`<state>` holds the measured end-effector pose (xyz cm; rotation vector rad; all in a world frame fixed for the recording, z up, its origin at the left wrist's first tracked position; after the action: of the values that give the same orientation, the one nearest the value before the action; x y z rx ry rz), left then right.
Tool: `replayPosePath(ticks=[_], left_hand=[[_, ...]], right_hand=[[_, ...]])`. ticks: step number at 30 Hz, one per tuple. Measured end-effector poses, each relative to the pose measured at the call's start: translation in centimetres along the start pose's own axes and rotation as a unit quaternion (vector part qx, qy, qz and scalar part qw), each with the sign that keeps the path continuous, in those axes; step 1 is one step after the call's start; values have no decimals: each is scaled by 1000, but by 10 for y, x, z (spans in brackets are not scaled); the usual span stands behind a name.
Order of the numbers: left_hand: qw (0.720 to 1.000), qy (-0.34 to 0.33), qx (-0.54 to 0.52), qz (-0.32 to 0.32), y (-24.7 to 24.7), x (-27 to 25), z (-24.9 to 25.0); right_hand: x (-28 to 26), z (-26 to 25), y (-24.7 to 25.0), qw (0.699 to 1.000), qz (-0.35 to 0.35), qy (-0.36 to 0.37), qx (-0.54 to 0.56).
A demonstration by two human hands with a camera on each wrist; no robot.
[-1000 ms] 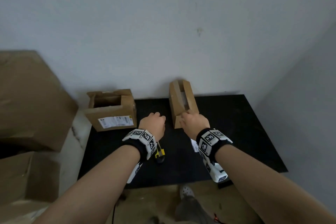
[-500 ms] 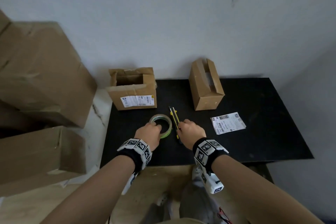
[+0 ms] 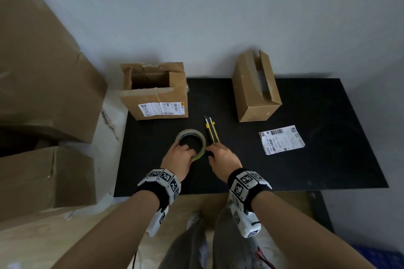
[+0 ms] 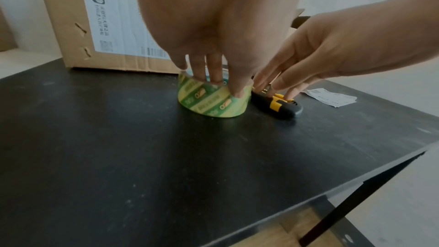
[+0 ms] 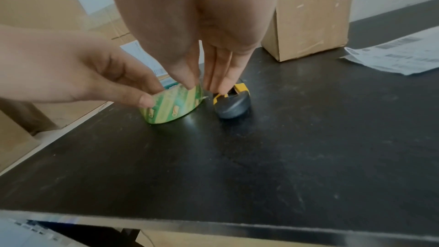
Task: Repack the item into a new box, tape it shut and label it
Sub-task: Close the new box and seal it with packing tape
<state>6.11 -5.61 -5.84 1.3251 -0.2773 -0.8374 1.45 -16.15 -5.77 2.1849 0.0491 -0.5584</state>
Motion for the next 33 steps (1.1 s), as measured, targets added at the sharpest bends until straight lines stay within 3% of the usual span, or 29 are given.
replayPosePath(ticks=[6, 15, 26, 33], left_hand=[[984, 61, -151, 65, 14, -15, -10], [958, 48, -255, 126, 51, -27, 10], [948, -54, -258, 177, 95, -36, 46], [959, -45, -240, 142, 98, -24, 54]], right_hand=[[-2, 0, 18, 992, 55, -31, 114], [-25, -21, 70, 968, 185, -9, 171], [-60, -16, 123, 930, 291, -25, 225], [-71, -7, 148, 903, 326, -29, 277]])
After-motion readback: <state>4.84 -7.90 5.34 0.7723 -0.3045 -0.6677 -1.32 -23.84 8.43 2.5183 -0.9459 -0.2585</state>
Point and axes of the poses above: each hand's wrist, its own x-axis towards the middle knuckle, its own y-axis out of the back of the hand, z = x × y, the point moved 8 cm from there along x, towards the middle knuckle, and after that the axes turned 3 degrees about x, right-handed, at the moved point
